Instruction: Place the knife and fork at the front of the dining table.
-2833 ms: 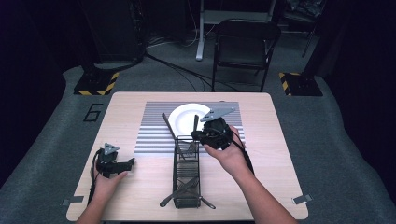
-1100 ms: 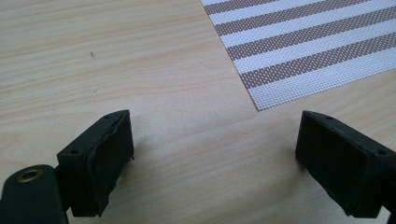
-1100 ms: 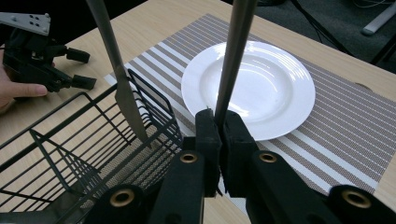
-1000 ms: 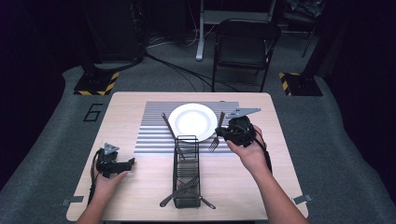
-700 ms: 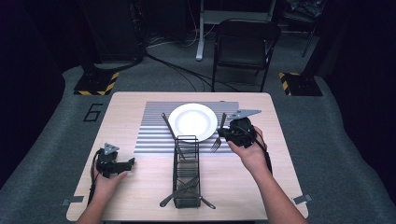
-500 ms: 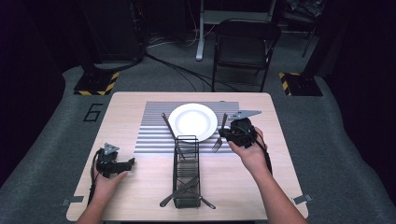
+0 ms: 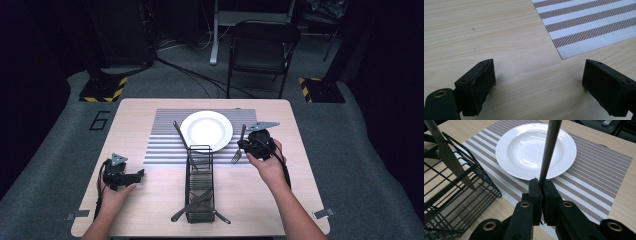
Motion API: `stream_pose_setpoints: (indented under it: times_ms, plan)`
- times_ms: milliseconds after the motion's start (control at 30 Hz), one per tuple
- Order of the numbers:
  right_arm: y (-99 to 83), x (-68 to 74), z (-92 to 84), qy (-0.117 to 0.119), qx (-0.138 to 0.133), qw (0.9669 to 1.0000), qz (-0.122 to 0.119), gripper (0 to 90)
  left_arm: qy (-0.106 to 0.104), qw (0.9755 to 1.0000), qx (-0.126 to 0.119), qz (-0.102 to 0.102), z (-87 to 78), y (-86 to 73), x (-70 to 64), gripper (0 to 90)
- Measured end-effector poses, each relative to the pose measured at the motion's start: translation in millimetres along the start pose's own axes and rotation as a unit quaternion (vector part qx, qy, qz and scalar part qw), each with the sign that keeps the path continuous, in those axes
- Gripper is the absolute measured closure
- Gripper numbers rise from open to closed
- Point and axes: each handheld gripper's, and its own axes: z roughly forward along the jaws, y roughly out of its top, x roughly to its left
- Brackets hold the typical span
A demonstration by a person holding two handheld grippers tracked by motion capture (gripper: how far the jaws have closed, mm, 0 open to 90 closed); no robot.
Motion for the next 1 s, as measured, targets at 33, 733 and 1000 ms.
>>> stream_pose_setpoints:
  times_ms: [33,733,1000]
  plan:
    - [-2.9,-2.7,2.4,-0.002,0.002,1.0000,0.002,87.1,0.000,1.0000,0.000,0.000,0.0,0.0,0.0,11.0]
    - [-17.5,-18.6,24.5,-0.024,0.013,0.9994,0.021,87.1,0.000,1.0000,0.000,0.000,0.0,0.0,0.0,11.0]
    - [-19.7,-21.1,31.7,-0.031,0.013,0.9992,0.024,87.0,0.000,1.0000,0.000,0.000,0.0,0.0,0.0,11.0]
